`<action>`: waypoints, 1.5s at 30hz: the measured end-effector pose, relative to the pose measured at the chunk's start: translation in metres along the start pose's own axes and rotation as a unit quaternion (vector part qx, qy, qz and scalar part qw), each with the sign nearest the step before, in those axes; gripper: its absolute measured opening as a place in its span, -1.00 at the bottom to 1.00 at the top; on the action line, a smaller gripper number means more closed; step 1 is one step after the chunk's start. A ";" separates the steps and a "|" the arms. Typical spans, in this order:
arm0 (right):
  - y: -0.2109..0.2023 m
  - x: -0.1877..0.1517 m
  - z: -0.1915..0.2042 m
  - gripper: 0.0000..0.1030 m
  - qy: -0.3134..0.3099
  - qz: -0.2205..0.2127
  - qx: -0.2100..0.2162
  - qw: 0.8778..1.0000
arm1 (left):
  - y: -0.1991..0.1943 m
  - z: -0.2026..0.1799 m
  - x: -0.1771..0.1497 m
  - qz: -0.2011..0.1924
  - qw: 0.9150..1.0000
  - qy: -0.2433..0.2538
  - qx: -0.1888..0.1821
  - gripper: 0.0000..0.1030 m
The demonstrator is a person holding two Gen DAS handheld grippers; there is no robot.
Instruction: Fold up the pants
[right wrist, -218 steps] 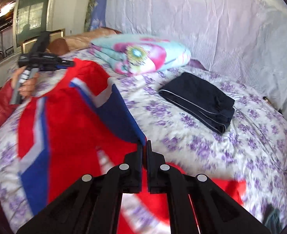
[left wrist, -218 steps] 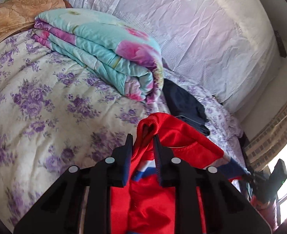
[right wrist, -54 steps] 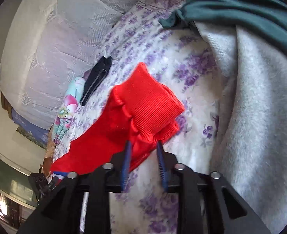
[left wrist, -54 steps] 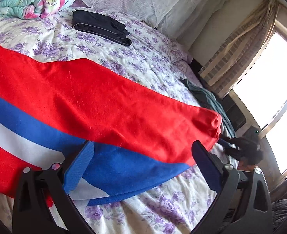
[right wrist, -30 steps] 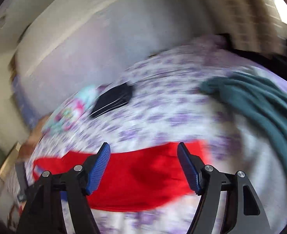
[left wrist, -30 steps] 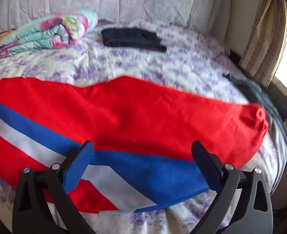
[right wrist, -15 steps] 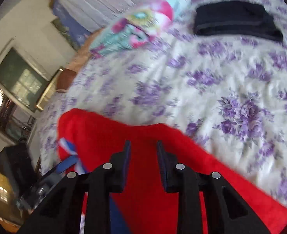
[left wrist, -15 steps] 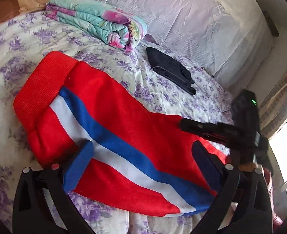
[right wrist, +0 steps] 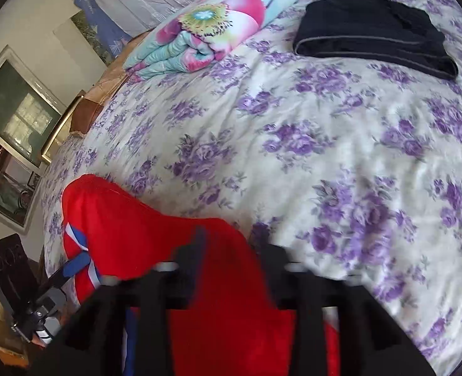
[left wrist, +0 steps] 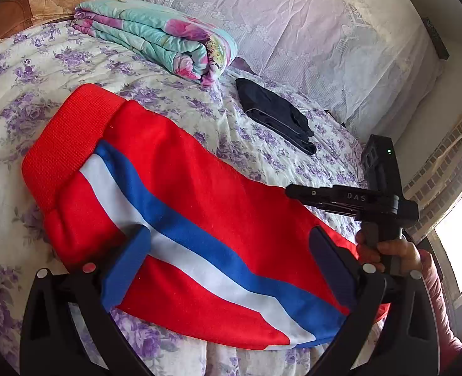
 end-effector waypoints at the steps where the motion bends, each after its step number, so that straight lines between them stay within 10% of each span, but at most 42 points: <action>1: 0.004 0.000 0.004 -0.04 -0.015 -0.003 0.000 1.000 | 0.000 0.000 0.000 0.000 1.000 0.000 0.000 0.91; 3: 0.013 -0.005 0.009 -0.65 -0.041 0.005 -0.017 0.999 | 0.000 0.000 0.000 0.000 1.000 0.001 0.001 0.91; 6: 0.011 -0.008 0.010 -0.78 -0.044 -0.009 -0.036 0.998 | -0.001 0.000 -0.001 -0.002 1.000 0.002 0.004 0.91; 18: -0.032 -0.010 0.011 -0.57 -0.029 -0.095 -0.037 0.994 | 0.000 -0.001 -0.001 -0.002 1.000 0.010 0.012 0.91; 23: -0.007 -0.059 0.016 -0.37 -0.050 -0.010 -0.033 0.998 | 0.000 0.000 0.001 -0.002 1.000 0.005 0.007 0.91; 27: -0.057 -0.061 0.022 -0.29 -0.015 -0.081 -0.004 0.997 | 0.000 0.000 0.001 -0.002 1.000 0.005 0.008 0.91; 31: -0.153 -0.109 0.033 0.33 -0.021 -0.160 0.005 0.987 | -0.001 0.001 0.001 -0.003 1.000 0.004 0.007 0.91; 36: -0.249 -0.206 -0.012 0.40 0.084 -0.212 -0.024 0.973 | -0.005 0.005 0.005 -0.008 1.000 -0.012 -0.014 0.91; 40: -0.286 -0.277 -0.076 0.47 0.238 -0.257 -0.011 0.937 | -0.008 0.008 0.006 -0.008 0.999 -0.032 -0.033 0.91; 45: -0.271 -0.270 -0.111 0.46 0.308 -0.285 0.070 0.905 | -0.009 0.007 0.002 -0.014 1.000 -0.023 -0.016 0.91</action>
Point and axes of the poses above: each gripper's, at about its wrist camera, not at the fingertips, and y roughly the way its jaws point, z to its left, x to its top, the point moved 8 cm from there along y, roughly the way its jaws point, and after that the axes turned 10 degrees about x, right-handed, at the moved point
